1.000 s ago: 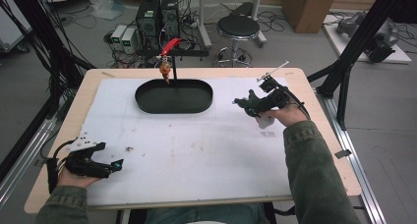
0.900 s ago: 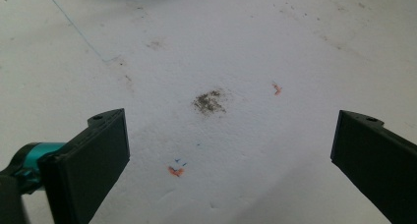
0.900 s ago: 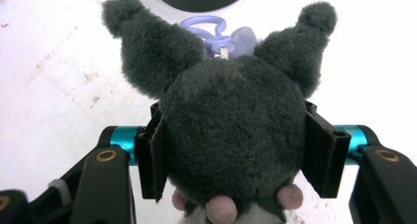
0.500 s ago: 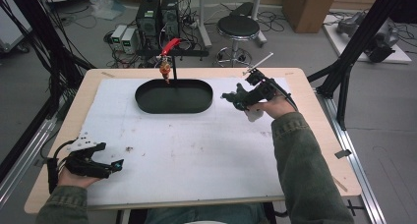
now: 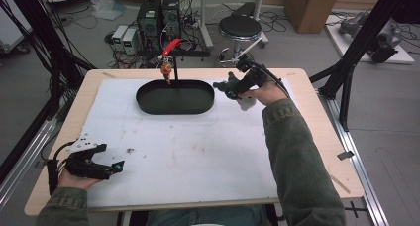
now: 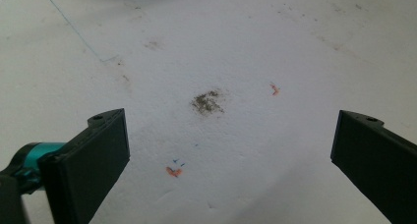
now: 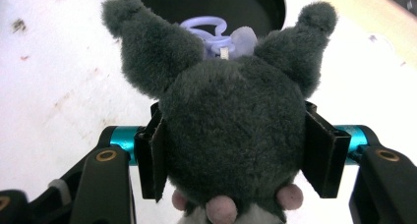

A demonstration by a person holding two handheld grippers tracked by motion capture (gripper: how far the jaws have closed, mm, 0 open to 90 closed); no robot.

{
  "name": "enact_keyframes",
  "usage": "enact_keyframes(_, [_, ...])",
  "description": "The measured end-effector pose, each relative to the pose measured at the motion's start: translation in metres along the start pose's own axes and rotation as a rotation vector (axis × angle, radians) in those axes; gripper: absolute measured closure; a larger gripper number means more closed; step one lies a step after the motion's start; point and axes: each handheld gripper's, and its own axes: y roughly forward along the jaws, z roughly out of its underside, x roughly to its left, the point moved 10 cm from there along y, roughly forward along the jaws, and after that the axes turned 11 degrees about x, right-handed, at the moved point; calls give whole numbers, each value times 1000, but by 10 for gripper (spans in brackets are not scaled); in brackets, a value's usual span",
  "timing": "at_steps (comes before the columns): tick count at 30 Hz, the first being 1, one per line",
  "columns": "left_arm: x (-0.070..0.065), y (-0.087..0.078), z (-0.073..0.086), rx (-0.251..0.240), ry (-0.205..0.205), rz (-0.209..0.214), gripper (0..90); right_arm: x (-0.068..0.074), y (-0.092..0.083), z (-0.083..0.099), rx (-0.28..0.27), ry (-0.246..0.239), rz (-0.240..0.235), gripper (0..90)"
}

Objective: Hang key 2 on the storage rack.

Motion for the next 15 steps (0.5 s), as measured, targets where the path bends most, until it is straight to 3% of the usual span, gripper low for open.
enact_keyframes(15, [4, 2, -1, -6, -5, 11, 17, -3, 4, -42, -10, 23, -31, 381])
